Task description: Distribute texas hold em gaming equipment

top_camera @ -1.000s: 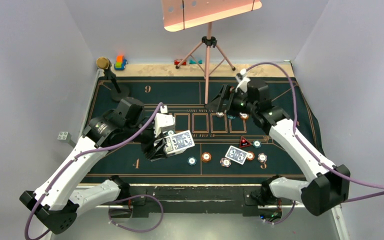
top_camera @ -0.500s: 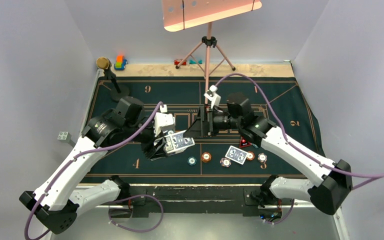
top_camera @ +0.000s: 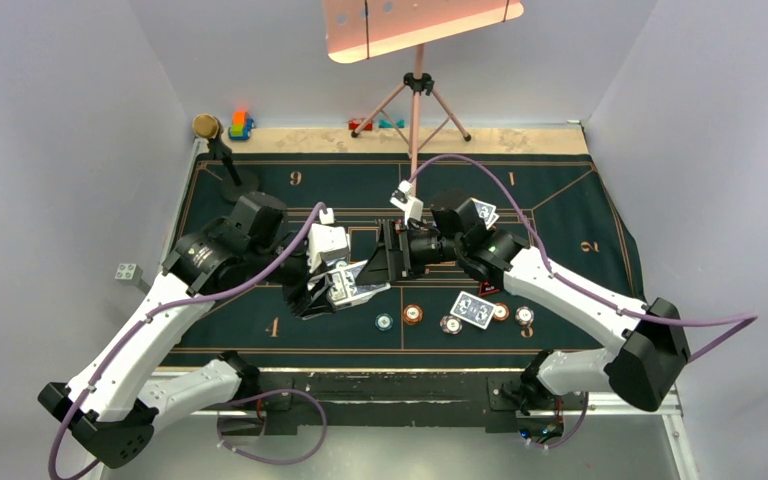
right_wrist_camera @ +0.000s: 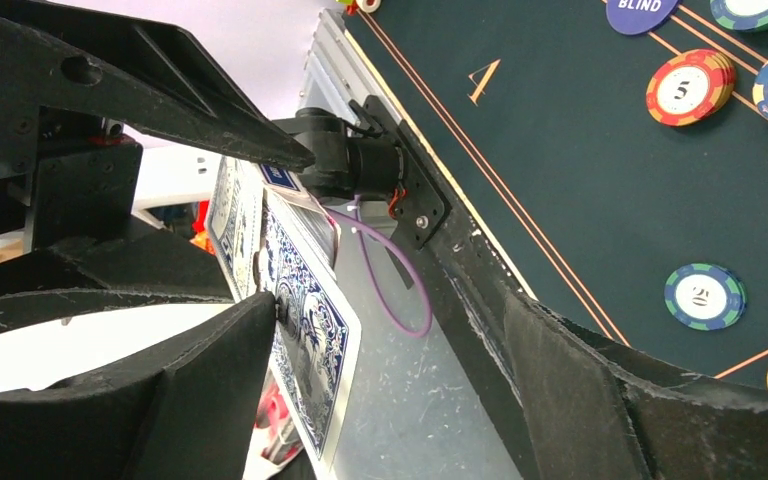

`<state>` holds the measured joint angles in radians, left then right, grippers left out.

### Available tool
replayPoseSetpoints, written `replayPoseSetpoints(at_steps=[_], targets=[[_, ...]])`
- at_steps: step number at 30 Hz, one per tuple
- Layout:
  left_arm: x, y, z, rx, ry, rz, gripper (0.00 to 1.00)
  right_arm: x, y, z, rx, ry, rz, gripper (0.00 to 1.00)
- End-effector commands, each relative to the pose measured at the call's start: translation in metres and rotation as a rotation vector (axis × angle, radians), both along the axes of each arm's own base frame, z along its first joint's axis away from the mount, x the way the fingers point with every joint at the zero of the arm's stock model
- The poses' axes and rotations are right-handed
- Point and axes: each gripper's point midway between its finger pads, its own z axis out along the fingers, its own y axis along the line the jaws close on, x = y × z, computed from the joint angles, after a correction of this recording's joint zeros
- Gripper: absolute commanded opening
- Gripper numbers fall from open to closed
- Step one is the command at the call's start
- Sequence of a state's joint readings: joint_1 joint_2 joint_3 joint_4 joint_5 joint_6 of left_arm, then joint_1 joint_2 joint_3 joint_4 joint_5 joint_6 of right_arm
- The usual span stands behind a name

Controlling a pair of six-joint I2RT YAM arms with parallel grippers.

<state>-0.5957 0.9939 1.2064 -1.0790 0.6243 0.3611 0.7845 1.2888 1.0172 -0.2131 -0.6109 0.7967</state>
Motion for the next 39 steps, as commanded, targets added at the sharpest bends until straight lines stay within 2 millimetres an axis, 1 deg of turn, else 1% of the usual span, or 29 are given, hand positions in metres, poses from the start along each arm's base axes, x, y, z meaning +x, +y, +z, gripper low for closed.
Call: replayPoseSetpoints(at_steps=[1,4,7,14,20,23,25,30,33,35,39], targets=[[0.004,-0.007,0.022,-0.061,-0.056,-0.019,0.00,0.005,0.000,0.024,0.037,-0.064,-0.020,0.83],[0.004,-0.007,0.023,-0.063,-0.056,-0.019,0.00,0.007,-0.003,0.023,0.016,-0.070,-0.040,0.76],[0.003,-0.007,0.023,-0.066,-0.055,-0.021,0.00,0.010,-0.009,0.022,-0.005,-0.079,-0.061,0.72],[0.003,-0.007,0.023,-0.067,-0.053,-0.022,0.00,0.015,-0.021,0.036,0.004,-0.115,-0.112,0.64],[0.002,-0.007,0.023,-0.068,-0.054,-0.022,0.00,0.017,-0.027,0.038,-0.014,-0.130,-0.133,0.55],[0.002,-0.006,0.022,-0.067,-0.054,-0.020,0.00,0.018,-0.029,0.042,-0.015,-0.145,-0.145,0.53],[0.001,-0.006,0.022,-0.066,-0.055,-0.021,0.00,0.020,-0.031,0.044,-0.023,-0.157,-0.153,0.49],[0.001,-0.005,0.021,-0.064,-0.055,-0.019,0.00,0.024,-0.035,0.052,-0.043,-0.191,-0.173,0.38],[0.001,-0.005,0.020,-0.062,-0.055,-0.018,0.00,0.025,-0.039,0.061,-0.044,-0.214,-0.188,0.29],[0.001,-0.005,0.019,-0.061,-0.055,-0.018,0.00,0.026,-0.040,0.067,-0.041,-0.226,-0.194,0.24],[0.001,-0.005,0.020,-0.061,-0.055,-0.017,0.00,0.026,-0.042,0.073,-0.045,-0.241,-0.200,0.22]])
